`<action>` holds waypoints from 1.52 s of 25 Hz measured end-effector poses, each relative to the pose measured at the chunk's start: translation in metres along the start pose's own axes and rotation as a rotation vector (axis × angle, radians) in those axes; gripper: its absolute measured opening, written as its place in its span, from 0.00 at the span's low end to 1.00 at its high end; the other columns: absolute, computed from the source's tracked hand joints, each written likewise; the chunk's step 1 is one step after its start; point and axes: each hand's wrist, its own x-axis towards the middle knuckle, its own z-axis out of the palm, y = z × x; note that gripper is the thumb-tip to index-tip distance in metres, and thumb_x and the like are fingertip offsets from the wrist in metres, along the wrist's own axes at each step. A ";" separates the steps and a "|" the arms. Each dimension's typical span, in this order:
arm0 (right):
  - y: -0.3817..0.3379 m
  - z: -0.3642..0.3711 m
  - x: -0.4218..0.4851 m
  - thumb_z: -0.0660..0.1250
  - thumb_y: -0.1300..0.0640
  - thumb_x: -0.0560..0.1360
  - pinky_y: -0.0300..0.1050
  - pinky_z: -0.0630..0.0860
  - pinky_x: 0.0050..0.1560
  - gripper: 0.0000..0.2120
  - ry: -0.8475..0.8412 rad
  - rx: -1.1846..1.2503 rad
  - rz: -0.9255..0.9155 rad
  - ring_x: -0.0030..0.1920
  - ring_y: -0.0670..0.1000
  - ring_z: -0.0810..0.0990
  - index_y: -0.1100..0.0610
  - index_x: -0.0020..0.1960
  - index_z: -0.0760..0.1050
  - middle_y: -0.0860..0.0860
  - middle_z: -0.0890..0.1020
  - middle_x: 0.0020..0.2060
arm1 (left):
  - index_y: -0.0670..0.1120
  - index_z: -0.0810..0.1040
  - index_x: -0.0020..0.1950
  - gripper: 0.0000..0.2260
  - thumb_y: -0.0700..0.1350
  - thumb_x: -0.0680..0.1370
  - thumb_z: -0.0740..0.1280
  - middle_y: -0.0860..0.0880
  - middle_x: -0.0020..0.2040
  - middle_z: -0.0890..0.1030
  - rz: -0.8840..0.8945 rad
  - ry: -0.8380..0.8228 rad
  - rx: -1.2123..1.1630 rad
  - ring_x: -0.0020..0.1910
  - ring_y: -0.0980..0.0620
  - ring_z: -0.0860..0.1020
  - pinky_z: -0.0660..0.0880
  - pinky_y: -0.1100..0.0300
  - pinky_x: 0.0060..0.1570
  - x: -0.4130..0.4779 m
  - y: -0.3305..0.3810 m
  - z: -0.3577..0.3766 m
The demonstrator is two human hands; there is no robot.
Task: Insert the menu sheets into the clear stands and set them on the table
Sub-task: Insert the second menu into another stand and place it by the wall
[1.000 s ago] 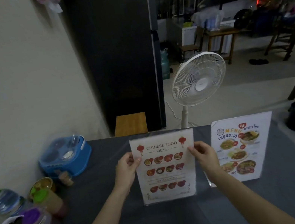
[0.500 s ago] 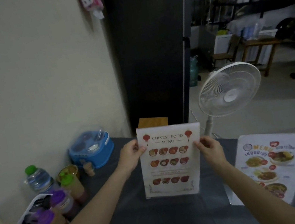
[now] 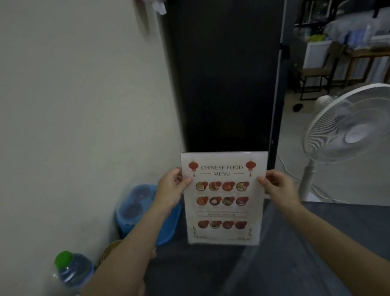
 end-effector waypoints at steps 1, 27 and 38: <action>0.003 0.012 0.010 0.64 0.58 0.76 0.49 0.79 0.48 0.04 0.008 0.003 0.004 0.47 0.51 0.82 0.57 0.47 0.76 0.51 0.83 0.45 | 0.42 0.78 0.54 0.06 0.38 0.77 0.67 0.47 0.49 0.83 0.000 -0.002 0.000 0.51 0.48 0.82 0.80 0.57 0.50 0.015 -0.007 -0.006; 0.036 0.081 0.082 0.65 0.57 0.76 0.48 0.75 0.48 0.05 0.079 -0.071 0.151 0.47 0.52 0.80 0.57 0.50 0.77 0.50 0.82 0.44 | 0.37 0.77 0.56 0.09 0.41 0.79 0.66 0.43 0.54 0.84 -0.082 0.017 0.026 0.53 0.48 0.83 0.80 0.58 0.48 0.093 -0.079 -0.023; 0.029 0.065 0.067 0.63 0.57 0.77 0.47 0.74 0.55 0.16 -0.011 -0.273 0.154 0.52 0.50 0.77 0.61 0.63 0.73 0.55 0.80 0.55 | 0.42 0.74 0.61 0.12 0.40 0.78 0.65 0.44 0.58 0.81 -0.207 -0.018 0.069 0.57 0.46 0.80 0.79 0.52 0.55 0.081 -0.067 -0.018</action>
